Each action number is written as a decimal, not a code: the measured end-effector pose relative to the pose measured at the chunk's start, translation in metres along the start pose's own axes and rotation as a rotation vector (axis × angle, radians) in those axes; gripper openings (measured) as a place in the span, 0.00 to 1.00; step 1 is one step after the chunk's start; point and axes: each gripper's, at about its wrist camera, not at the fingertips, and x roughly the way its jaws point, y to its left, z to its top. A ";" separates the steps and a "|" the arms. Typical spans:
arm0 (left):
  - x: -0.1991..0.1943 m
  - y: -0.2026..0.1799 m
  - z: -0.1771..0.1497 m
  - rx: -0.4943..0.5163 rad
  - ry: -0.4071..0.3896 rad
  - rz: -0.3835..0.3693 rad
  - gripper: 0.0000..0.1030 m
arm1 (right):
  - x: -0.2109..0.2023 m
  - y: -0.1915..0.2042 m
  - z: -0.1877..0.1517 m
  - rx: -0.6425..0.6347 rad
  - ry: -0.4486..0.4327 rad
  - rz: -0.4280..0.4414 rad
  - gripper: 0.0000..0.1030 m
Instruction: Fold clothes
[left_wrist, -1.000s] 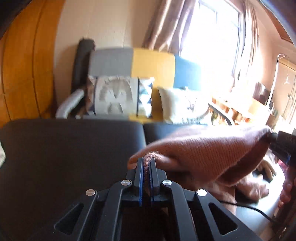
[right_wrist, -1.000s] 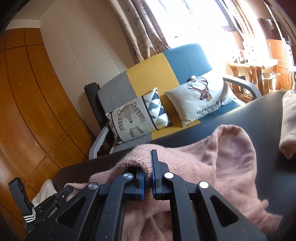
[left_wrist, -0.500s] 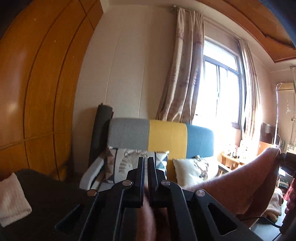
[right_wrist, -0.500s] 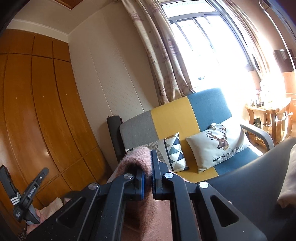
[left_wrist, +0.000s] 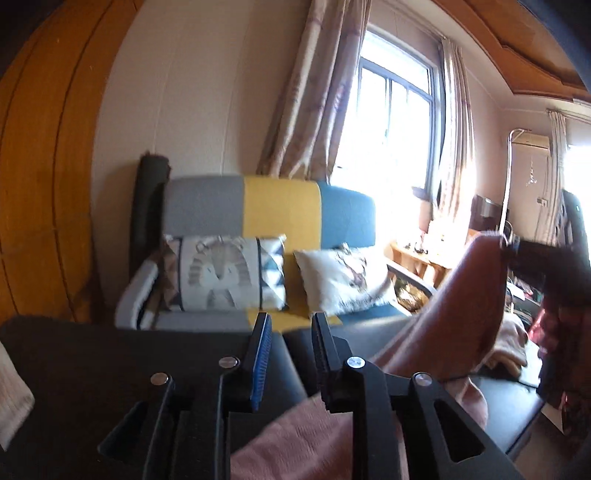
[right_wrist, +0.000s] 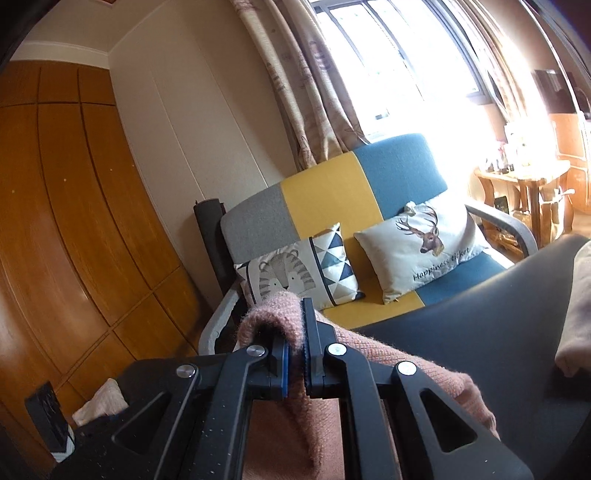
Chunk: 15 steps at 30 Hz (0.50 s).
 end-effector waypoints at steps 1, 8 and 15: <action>0.008 -0.001 -0.017 0.002 0.049 -0.024 0.22 | 0.000 -0.003 -0.002 0.004 0.006 -0.006 0.05; 0.015 -0.015 -0.102 0.148 0.258 -0.106 0.23 | 0.007 -0.018 -0.012 0.040 0.047 -0.024 0.05; -0.004 -0.064 -0.144 0.459 0.281 -0.067 0.26 | 0.015 -0.012 -0.019 0.049 0.076 -0.012 0.05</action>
